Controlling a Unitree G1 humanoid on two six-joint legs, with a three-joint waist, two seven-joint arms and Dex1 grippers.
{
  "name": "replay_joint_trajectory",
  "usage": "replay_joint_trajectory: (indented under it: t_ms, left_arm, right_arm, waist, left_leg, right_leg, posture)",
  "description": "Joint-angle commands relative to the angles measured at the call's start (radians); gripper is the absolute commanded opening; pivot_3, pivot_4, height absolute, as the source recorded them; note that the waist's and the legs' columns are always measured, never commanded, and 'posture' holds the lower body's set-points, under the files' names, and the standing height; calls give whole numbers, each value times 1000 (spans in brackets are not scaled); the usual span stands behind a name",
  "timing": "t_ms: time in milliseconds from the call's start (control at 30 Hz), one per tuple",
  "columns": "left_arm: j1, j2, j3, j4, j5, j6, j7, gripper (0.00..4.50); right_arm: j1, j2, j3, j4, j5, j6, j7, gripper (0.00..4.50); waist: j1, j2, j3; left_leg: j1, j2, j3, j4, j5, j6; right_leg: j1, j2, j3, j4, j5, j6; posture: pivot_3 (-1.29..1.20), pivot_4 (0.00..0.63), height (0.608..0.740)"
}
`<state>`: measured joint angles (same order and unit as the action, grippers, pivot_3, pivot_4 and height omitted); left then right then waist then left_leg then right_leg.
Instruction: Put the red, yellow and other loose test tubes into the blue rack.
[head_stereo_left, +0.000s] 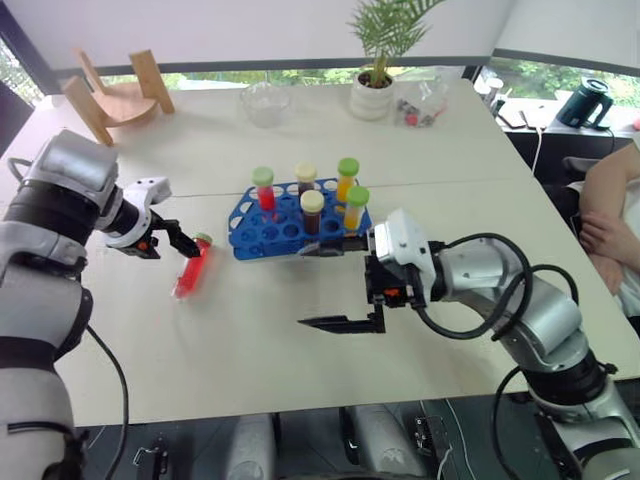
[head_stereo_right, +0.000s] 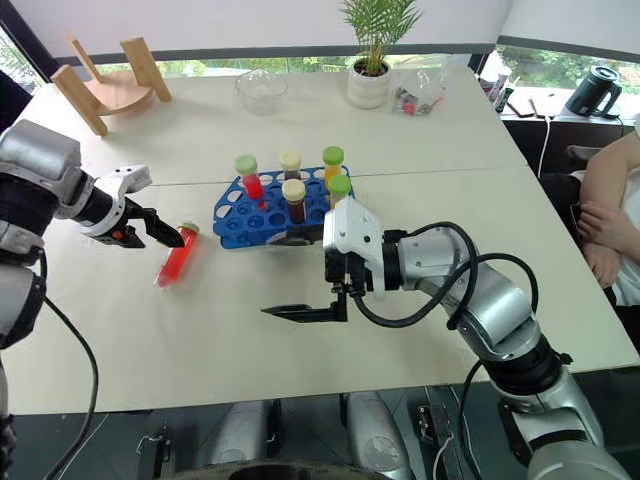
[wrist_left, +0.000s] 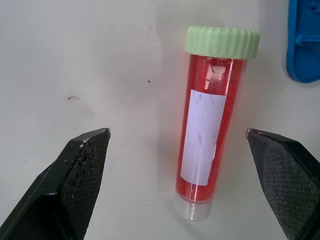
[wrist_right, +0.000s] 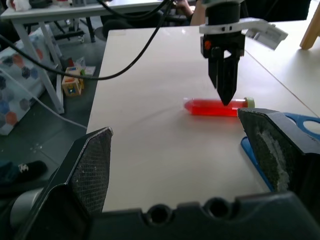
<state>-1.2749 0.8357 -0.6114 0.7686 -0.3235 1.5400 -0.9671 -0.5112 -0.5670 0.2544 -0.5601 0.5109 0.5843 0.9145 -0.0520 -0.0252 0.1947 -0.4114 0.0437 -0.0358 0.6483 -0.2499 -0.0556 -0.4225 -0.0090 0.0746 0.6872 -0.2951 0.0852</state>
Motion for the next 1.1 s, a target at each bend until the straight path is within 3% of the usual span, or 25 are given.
replay_joint_trajectory:
  t_ms: [33,367,467,633,733,900,1000,1100]
  left_arm:
    - [-53,-36,8,109,63,-82,-11,4500]
    - [-103,-204,19,368,217,-270,-58,4500]
    - [-100,-236,35,403,258,-317,-68,3623]
    - [-84,-275,72,436,314,-357,-70,1030]
    - [-71,-278,139,436,318,-374,-17,836]
    - [-31,-213,335,369,253,-509,17,836]
    - [52,-120,601,220,109,-783,-5,836]
    - [247,-103,934,-154,-131,-867,-54,836]
  right_arm:
    - [6,36,17,-30,-13,8,-53,4425]
    - [30,97,41,-43,-29,30,-147,4425]
    - [39,97,46,-41,-39,29,-156,4500]
    - [64,84,41,-42,-41,28,-159,4500]
    - [78,65,33,-40,-46,25,-153,4500]
    - [105,25,-5,-38,-41,40,-153,4500]
    - [124,-16,-81,-44,-6,88,-158,4500]
    - [115,-49,-141,-25,17,121,-163,4500]
  waist:
    - [8,0,0]
    - [9,0,0]
    - [9,0,0]
    - [14,0,-1]
    - [15,1,-1]
    - [19,2,-2]
    - [19,2,-1]
    - [19,0,0]
  left_leg:
    - [0,0,0,0,0,0]
    - [0,-1,0,0,0,0]
    - [0,-1,0,0,0,0]
    - [2,-2,0,1,0,0]
    - [3,-3,-1,1,0,0]
    - [9,-3,-2,1,0,0]
    - [9,-2,-3,2,1,-2]
    - [4,0,-6,2,4,-7]
  right_leg:
    - [0,0,0,0,0,0]
    - [0,-1,0,0,0,0]
    - [1,-1,0,0,0,0]
    - [3,-2,0,0,0,1]
    - [6,-2,0,0,0,1]
    - [12,-2,-1,0,0,2]
    - [12,-2,-2,0,0,1]
    - [9,-2,-4,-1,0,1]
  posture:
    - [0,150,740]
    - [0,150,740]
    - [0,150,740]
    - [0,150,740]
    - [0,150,740]
    - [0,150,740]
    - [0,150,740]
    - [0,150,740]
